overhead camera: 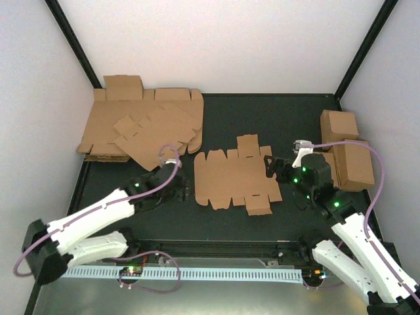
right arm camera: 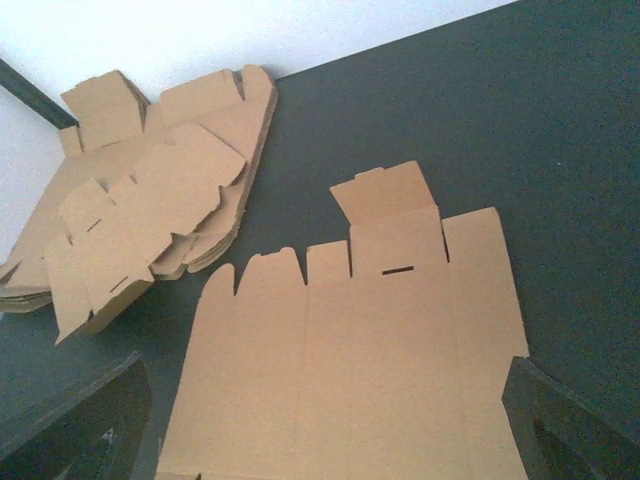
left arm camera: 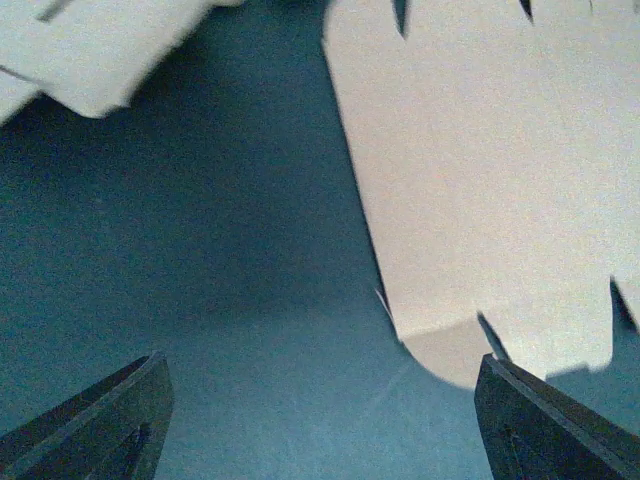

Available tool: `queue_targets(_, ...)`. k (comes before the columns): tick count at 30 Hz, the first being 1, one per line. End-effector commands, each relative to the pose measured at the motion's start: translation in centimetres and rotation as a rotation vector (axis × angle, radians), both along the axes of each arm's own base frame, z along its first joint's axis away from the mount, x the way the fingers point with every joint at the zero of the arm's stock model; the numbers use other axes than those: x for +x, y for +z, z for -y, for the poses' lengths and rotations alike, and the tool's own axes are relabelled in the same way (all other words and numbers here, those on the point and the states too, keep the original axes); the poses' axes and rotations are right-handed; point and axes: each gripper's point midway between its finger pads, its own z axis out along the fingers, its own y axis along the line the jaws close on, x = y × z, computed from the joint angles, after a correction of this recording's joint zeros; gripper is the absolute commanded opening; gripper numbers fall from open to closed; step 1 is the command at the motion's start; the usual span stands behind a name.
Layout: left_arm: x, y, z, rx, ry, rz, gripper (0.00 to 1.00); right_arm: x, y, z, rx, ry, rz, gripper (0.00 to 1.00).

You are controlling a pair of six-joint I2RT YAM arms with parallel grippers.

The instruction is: Fold the paper box

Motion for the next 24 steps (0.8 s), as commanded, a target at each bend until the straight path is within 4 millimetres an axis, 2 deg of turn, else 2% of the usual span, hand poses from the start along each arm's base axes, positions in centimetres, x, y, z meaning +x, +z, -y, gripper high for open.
queue_targets(1,2.4,1.8,-1.9,-0.209,0.167,0.125,0.84,0.3,1.3,-0.9,0.043,0.035,0.046,1.0)
queue_targets(4,3.9,2.5,-5.1,-0.283,0.291,0.204,0.81,0.5,1.3,-1.3,0.054,0.044,0.044,1.0)
queue_targets(9,6.2,2.3,-7.6,-0.459,0.38,0.234,0.76,0.7,1.7,-1.8,0.058,0.063,0.044,1.0)
queue_targets(13,7.1,1.5,-8.4,-0.535,0.396,0.187,0.73,0.8,2.1,-1.7,0.045,0.064,0.05,1.0)
queue_targets(16,7.0,0.9,-8.1,-0.543,0.386,0.155,0.72,0.8,2.2,-1.6,0.046,0.062,0.054,1.0)
queue_targets(19,6.9,-0.8,-8.2,-0.531,0.412,0.107,0.69,0.9,2.1,-1.8,0.055,0.062,0.054,1.0)
queue_targets(23,7.0,-2.7,-8.1,-0.527,0.442,0.043,0.59,1.1,1.9,-2.0,0.062,0.068,0.049,1.0)
queue_targets(24,7.1,-2.9,-7.9,-0.538,0.442,0.029,0.53,1.1,1.9,-2.1,0.061,0.072,0.048,1.0)
